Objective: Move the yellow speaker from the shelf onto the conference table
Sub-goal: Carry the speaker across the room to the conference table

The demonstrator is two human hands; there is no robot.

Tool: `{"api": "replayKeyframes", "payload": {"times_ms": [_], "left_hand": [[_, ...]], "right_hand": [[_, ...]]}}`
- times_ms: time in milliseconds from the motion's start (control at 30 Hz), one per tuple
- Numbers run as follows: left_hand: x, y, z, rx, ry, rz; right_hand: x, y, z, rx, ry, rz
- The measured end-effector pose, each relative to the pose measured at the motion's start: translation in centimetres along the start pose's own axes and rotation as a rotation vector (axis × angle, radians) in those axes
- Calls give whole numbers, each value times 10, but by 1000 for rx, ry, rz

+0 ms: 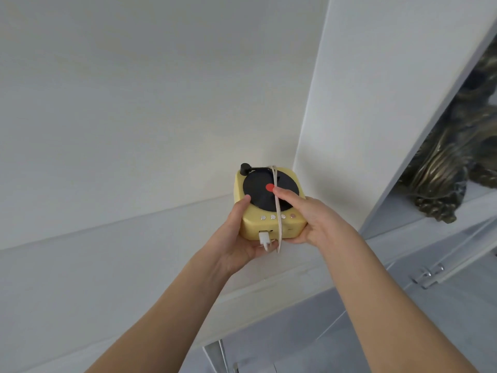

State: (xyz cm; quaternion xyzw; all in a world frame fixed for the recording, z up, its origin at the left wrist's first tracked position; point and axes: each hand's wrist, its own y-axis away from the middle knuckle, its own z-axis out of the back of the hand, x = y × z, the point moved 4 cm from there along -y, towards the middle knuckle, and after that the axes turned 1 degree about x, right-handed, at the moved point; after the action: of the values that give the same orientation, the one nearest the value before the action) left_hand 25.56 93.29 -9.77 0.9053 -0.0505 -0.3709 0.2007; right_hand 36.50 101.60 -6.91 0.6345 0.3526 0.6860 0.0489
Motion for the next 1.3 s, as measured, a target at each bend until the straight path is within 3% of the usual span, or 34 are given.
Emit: {"api": "replayKeyframes", "payload": {"times_ms": [400,633,833,1067,1300], "left_hand": [[-8,18,-8,157,-146,102],[4,32,-14,90,-210,149],[26,46,-29,166,-273,181],[60,54,-67,288,-319,247],[117,49,-132,376,-391,308]], "right_hand": [[-10,32,8,-30,-5,37],[-33,64,12,-78,-26,50],[-54,95,30,-121,-110,64],[-72,135,66,-252,-194,86],[-101,182,131,-493,-344,94]]}}
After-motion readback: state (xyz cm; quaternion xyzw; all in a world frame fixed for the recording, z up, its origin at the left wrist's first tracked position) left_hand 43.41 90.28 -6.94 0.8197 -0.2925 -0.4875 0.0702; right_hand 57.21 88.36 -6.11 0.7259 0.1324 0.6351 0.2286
